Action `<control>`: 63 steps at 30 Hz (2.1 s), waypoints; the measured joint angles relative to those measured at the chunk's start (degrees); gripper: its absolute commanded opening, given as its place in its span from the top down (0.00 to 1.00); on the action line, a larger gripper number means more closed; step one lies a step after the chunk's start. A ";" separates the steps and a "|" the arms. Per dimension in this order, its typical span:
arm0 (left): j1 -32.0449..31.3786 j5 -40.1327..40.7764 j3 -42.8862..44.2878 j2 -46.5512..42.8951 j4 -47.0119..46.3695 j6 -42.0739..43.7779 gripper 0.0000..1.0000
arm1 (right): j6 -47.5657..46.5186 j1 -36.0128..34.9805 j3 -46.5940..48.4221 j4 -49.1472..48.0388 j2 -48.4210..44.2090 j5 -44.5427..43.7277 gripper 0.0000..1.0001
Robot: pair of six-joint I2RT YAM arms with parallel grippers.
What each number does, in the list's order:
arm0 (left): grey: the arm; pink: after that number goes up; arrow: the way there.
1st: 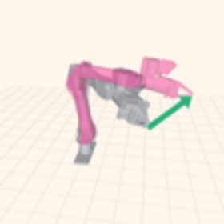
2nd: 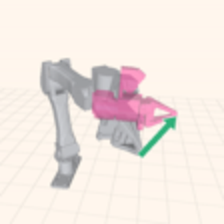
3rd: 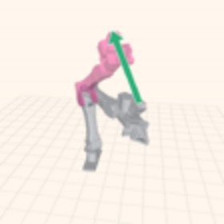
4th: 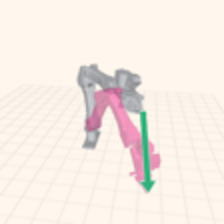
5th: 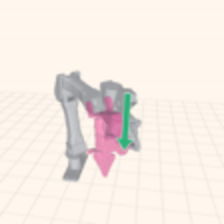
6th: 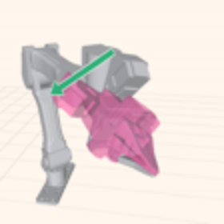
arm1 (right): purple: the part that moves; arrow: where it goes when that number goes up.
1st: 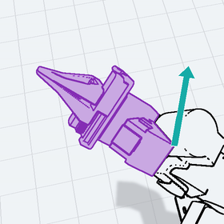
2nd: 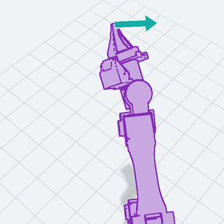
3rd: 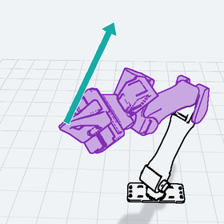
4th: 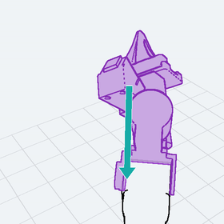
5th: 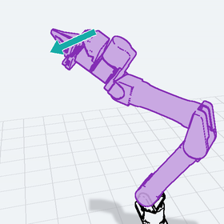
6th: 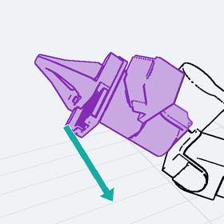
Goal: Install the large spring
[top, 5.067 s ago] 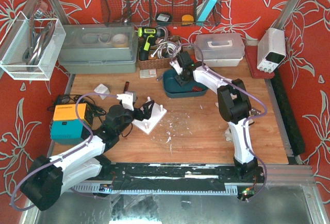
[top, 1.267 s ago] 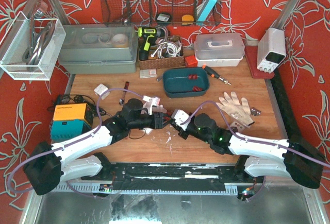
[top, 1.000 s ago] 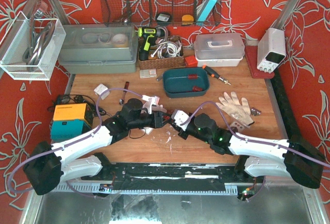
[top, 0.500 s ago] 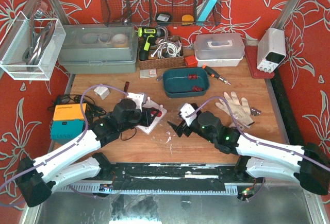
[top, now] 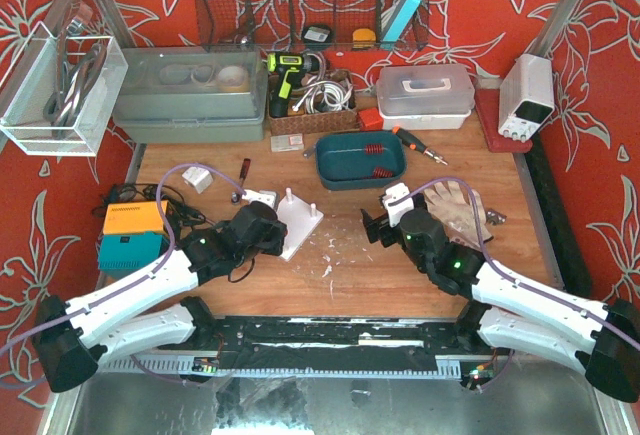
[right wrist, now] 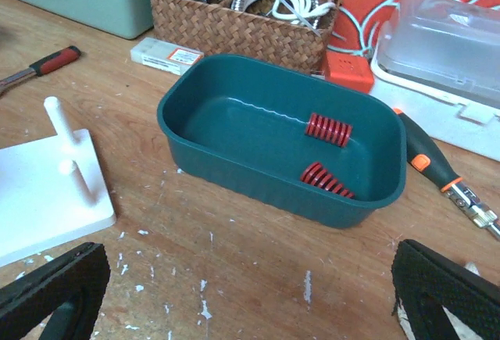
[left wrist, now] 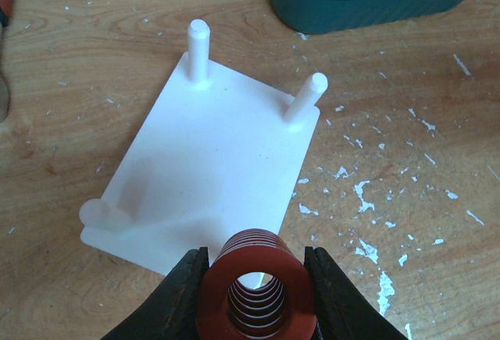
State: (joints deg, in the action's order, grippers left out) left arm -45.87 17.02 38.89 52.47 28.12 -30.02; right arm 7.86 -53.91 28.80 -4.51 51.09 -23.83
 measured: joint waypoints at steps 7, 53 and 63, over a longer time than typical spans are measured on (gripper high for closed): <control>-1.25 1.18 0.46 1.29 0.66 0.00 1.00 | 2.01 2.51 -0.04 0.70 0.72 -0.15 0.01; -1.51 0.31 -4.24 11.30 -8.15 -0.46 0.51 | 4.57 5.09 -0.04 2.05 1.53 -0.11 0.01; -1.51 0.26 -3.85 6.43 -10.86 1.44 0.19 | 7.13 5.75 0.22 3.17 2.36 -3.28 0.01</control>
State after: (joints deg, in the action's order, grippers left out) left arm -47.37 17.28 35.05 58.89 17.26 -28.58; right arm 14.98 -48.16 29.02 -1.34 53.45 -27.11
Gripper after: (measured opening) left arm 0.706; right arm 0.989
